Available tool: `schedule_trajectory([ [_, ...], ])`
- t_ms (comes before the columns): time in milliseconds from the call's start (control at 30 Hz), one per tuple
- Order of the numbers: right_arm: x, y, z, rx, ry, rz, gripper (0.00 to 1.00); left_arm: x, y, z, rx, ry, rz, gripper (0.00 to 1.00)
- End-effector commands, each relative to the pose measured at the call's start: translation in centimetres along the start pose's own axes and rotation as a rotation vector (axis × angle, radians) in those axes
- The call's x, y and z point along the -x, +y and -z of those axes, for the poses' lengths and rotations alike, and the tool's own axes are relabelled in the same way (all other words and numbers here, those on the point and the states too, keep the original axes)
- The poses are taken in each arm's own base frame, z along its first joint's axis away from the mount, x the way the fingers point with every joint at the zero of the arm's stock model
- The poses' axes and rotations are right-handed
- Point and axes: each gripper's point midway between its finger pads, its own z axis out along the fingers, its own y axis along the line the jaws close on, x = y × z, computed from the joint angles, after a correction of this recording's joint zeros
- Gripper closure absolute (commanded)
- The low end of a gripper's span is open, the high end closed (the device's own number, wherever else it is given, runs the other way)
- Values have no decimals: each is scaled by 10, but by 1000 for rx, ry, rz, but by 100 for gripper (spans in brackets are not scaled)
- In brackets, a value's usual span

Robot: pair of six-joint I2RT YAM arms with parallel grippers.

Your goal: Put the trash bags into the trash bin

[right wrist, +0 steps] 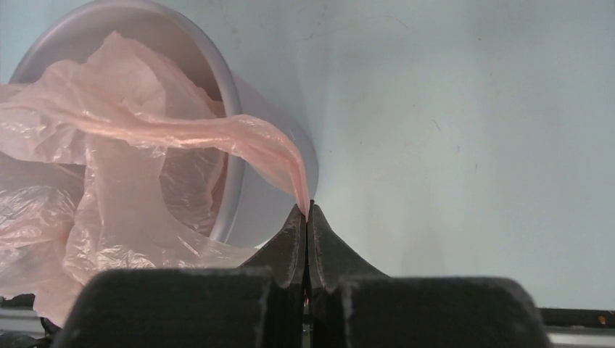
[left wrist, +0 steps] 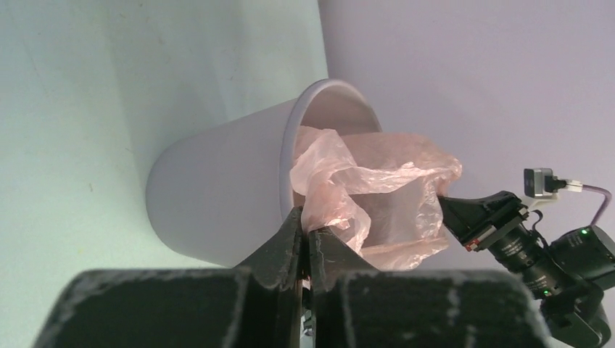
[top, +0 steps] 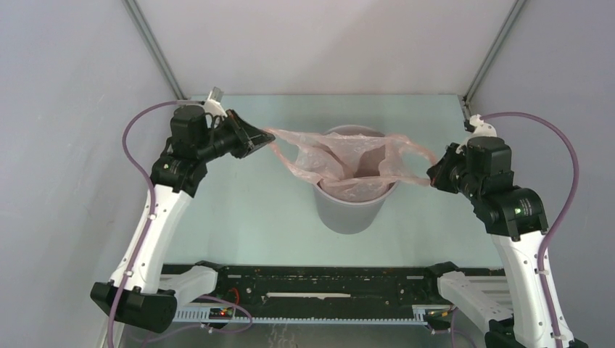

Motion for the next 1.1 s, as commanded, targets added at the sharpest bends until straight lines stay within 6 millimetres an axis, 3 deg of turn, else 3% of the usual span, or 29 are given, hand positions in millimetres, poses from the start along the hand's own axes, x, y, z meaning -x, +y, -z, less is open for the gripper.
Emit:
schedule_trajectory([
  [0,0,-5,5,-2,-4,-9,100,5,13,5,95,20,-64,94],
  [133,4,-20,4,-75,-22,14,96,0,18,6,114,30,-46,97],
  [233,9,-18,5,-63,-38,9,91,1,16,9,107,5,-37,95],
  [300,11,-8,7,-15,-32,-3,89,0,7,11,77,15,-27,85],
  [367,10,3,9,45,-16,-22,85,-2,-7,17,37,17,-42,64],
  [467,5,20,13,129,22,-55,48,-10,-21,26,28,-9,-78,35],
  [533,4,29,18,169,44,-89,25,-25,-25,29,31,-1,-86,24],
  [633,2,37,25,197,69,-151,14,-50,-27,28,29,33,-80,7],
  [833,6,34,30,125,83,-311,1,-75,-26,13,54,45,-1,3],
  [967,-6,45,24,140,159,-491,1,-68,-38,-1,52,21,-22,7],
  [1067,-19,56,16,172,209,-598,8,-66,-49,-11,51,29,-49,16],
])
